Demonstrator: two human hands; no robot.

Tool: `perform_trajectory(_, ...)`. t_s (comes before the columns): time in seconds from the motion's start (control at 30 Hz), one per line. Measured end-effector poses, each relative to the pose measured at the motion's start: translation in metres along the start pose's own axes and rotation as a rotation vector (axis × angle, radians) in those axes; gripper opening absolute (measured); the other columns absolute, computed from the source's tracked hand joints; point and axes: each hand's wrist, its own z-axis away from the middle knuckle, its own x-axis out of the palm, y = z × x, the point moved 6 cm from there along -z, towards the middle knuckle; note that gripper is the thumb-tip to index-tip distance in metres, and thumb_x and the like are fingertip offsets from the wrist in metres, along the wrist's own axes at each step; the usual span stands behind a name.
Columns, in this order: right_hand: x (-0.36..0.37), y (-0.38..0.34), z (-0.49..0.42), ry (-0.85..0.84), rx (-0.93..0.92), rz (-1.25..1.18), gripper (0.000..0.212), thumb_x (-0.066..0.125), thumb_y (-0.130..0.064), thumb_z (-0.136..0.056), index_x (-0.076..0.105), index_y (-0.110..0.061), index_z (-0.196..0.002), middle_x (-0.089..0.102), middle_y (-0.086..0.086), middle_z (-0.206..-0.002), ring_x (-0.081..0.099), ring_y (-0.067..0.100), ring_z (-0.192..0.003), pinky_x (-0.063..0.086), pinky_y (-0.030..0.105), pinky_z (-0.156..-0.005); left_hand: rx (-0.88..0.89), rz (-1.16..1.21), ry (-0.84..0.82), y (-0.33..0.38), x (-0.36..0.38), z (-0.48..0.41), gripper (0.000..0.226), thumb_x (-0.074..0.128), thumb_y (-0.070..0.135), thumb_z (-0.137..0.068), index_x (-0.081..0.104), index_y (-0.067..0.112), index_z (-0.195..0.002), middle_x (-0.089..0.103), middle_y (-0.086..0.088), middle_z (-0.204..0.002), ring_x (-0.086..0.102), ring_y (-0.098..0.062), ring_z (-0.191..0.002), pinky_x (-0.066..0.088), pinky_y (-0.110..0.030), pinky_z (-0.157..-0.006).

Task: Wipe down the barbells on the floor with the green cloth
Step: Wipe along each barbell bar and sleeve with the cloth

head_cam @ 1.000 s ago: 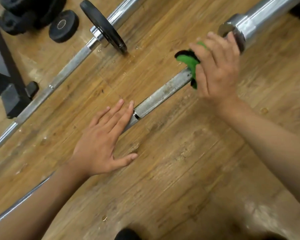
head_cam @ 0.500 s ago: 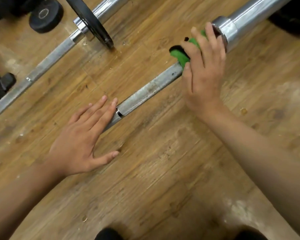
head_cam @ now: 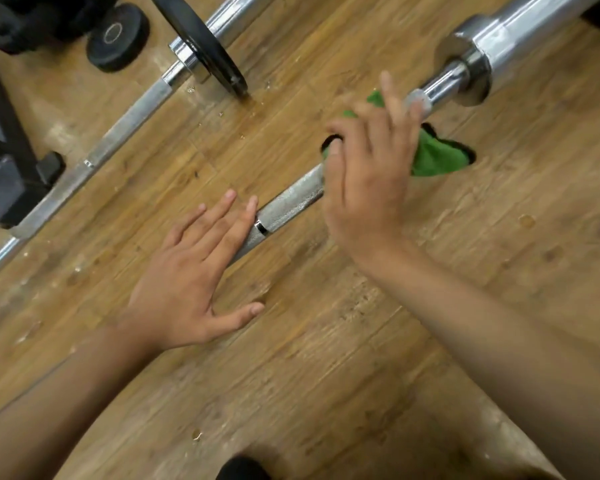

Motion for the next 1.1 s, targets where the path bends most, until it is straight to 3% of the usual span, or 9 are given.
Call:
perform_trajectory(0.1,0.012,-0.032,0.035,-0.198,-0.348,-0.011,0.032,0.050,-0.020,-0.106,0.070,-0.006,-0.126,0.064,0.016,-0.138,0.046,0.040,-0.143,0.007,0.043,-0.128,0.006,-0.002,0.002,0.002,0.002,-0.001,0.102,0.032,0.077,-0.097,0.015,0.003,-0.166,0.024,-0.010,-0.172,0.017,-0.029,-0.161,0.022,-0.056,-0.126)
perform_trajectory(0.2,0.003,0.007,0.013,-0.187,-0.544,0.069,0.039,0.043,-0.028,-0.111,0.066,-0.011,-0.137,0.059,0.016,-0.145,0.047,0.036,-0.142,0.011,0.040,-0.127,0.001,0.006,0.007,0.000,0.002,-0.001,0.102,0.031,0.077,-0.097,0.016,0.003,-0.165,0.023,-0.010,-0.172,0.017,-0.029,-0.161,0.021,-0.055,-0.126)
perform_trajectory(0.33,-0.020,0.063,-0.034,0.063,-0.103,0.119,0.034,0.041,-0.017,-0.109,0.066,-0.005,-0.129,0.057,0.016,-0.146,0.041,0.042,-0.145,0.010,0.043,-0.128,0.018,0.008,0.017,0.000,0.001,-0.003,0.102,0.034,0.077,-0.096,0.016,0.003,-0.165,0.024,-0.010,-0.172,0.018,-0.030,-0.161,0.021,-0.055,-0.126)
perform_trajectory(0.43,-0.004,0.017,-0.010,0.064,0.050,0.001,0.030,0.046,-0.007,-0.105,0.067,-0.001,-0.124,0.058,0.017,-0.144,0.038,0.042,-0.146,0.018,0.058,-0.126,0.017,0.017,0.012,-0.001,0.002,-0.002,0.103,0.033,0.077,-0.096,0.016,0.003,-0.165,0.024,-0.010,-0.172,0.017,-0.030,-0.161,0.020,-0.055,-0.127)
perform_trajectory(0.6,0.009,-0.015,0.027,-0.210,-0.674,0.031,0.034,0.047,-0.022,-0.108,0.071,-0.011,-0.131,0.065,0.013,-0.139,0.053,0.032,-0.139,0.025,0.041,-0.123,0.020,0.013,0.024,-0.002,0.002,-0.001,0.101,0.032,0.077,-0.098,0.013,0.005,-0.166,0.021,-0.011,-0.171,0.016,-0.030,-0.161,0.020,-0.054,-0.127)
perform_trajectory(0.67,0.001,0.023,-0.006,-0.117,-0.559,0.080,0.037,0.044,-0.024,-0.111,0.070,-0.008,-0.131,0.064,0.013,-0.140,0.051,0.033,-0.140,0.020,0.038,-0.124,0.013,0.019,0.003,-0.001,0.003,-0.002,0.103,0.033,0.077,-0.096,0.013,0.004,-0.166,0.022,-0.010,-0.172,0.016,-0.030,-0.161,0.021,-0.056,-0.126)
perform_trajectory(0.8,-0.010,0.037,-0.028,0.048,0.038,0.034,0.033,0.041,-0.016,-0.108,0.072,-0.006,-0.115,0.069,0.006,-0.126,0.050,0.032,-0.139,0.013,0.045,-0.127,0.012,0.009,-0.010,0.000,0.002,-0.004,0.104,0.033,0.078,-0.096,0.013,0.003,-0.166,0.023,-0.010,-0.172,0.015,-0.030,-0.161,0.022,-0.059,-0.125)
perform_trajectory(1.0,0.000,-0.009,0.000,-0.315,-0.610,-0.002,0.028,0.053,-0.023,-0.105,0.075,-0.011,-0.118,0.073,0.011,-0.117,0.064,0.029,-0.121,0.029,0.040,-0.119,0.008,0.017,-0.028,0.001,0.003,0.001,0.106,0.030,0.080,-0.095,0.011,0.003,-0.166,0.021,-0.010,-0.173,0.015,-0.030,-0.161,0.023,-0.061,-0.125)
perform_trajectory(1.1,-0.017,0.033,-0.042,-0.251,-0.283,0.091,0.032,0.048,-0.029,-0.107,0.073,-0.012,-0.118,0.073,0.008,-0.113,0.064,0.027,-0.117,0.020,0.042,-0.125,0.022,0.011,-0.026,0.005,0.002,-0.001,0.108,0.030,0.082,-0.094,0.012,0.003,-0.166,0.023,-0.011,-0.172,0.017,-0.030,-0.161,0.023,-0.059,-0.125)
